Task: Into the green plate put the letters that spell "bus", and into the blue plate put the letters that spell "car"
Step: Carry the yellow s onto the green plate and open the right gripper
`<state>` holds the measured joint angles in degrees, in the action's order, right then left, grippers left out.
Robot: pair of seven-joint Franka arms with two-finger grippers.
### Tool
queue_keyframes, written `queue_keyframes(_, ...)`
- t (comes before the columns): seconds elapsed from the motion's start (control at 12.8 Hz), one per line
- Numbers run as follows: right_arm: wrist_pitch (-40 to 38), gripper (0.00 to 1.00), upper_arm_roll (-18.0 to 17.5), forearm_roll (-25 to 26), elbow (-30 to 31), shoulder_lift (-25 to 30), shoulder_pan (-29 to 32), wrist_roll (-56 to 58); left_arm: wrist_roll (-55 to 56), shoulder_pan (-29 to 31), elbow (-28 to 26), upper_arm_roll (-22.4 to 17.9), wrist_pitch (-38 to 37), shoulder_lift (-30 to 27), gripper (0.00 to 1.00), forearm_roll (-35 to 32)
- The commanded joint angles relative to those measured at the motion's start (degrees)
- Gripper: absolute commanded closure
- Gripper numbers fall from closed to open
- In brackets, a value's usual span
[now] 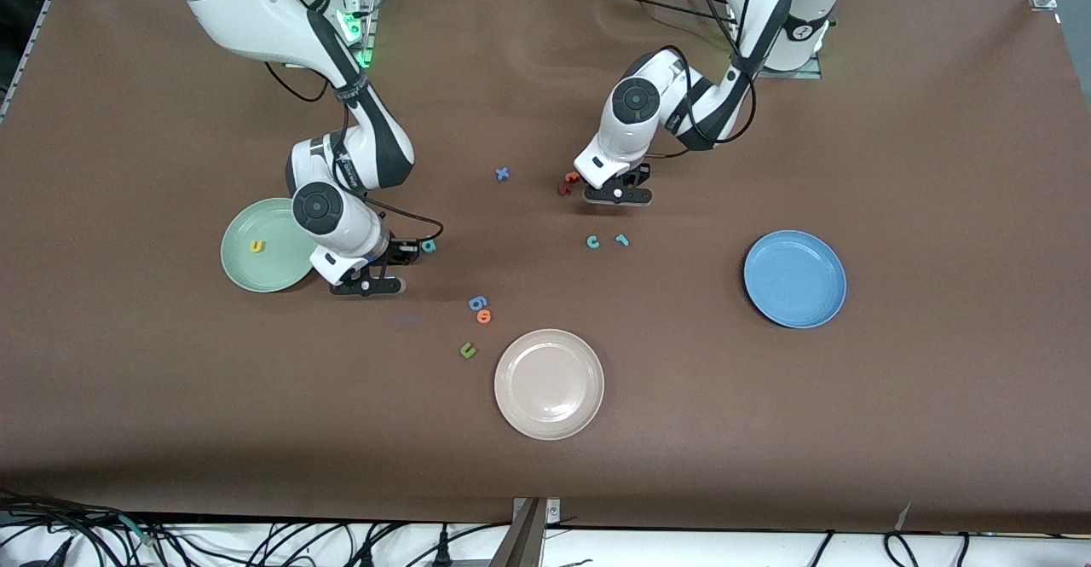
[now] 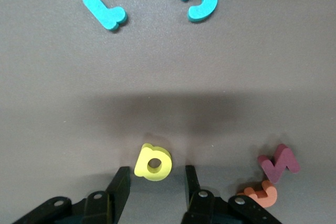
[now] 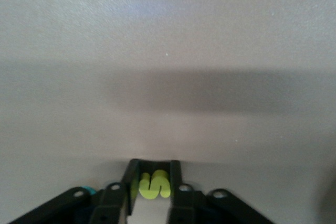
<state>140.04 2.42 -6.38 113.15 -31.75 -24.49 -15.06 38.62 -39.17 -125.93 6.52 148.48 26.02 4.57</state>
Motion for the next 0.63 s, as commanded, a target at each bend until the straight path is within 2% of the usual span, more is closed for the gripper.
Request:
queue_keyframes(0.0,0.93,0.90,-0.14,-0.65,0.85,-0.33,-0.12,-0.32,2.51,-0.46,-0.02,-0.55,0.40,0.00,0.50,-2.90)
queue_keyframes(0.08,0.67,0.95,-0.14,-0.65,0.76,0.10,-0.12,-0.58,2.52,-0.46,0.16,-0.55,0.40,0.09,0.50,-2.90)
queue_keyframes(0.23,-0.20,0.95,0.65,-0.65,0.76,2.64,0.06,-0.76,2.52,-0.46,0.42,-0.64,0.32,0.26,0.50,-2.90)
queue_keyframes(0.55,-12.84,0.95,8.37,-0.56,0.32,10.73,0.15,-0.41,2.60,-0.38,1.30,-0.81,0.32,0.96,0.49,-2.90)
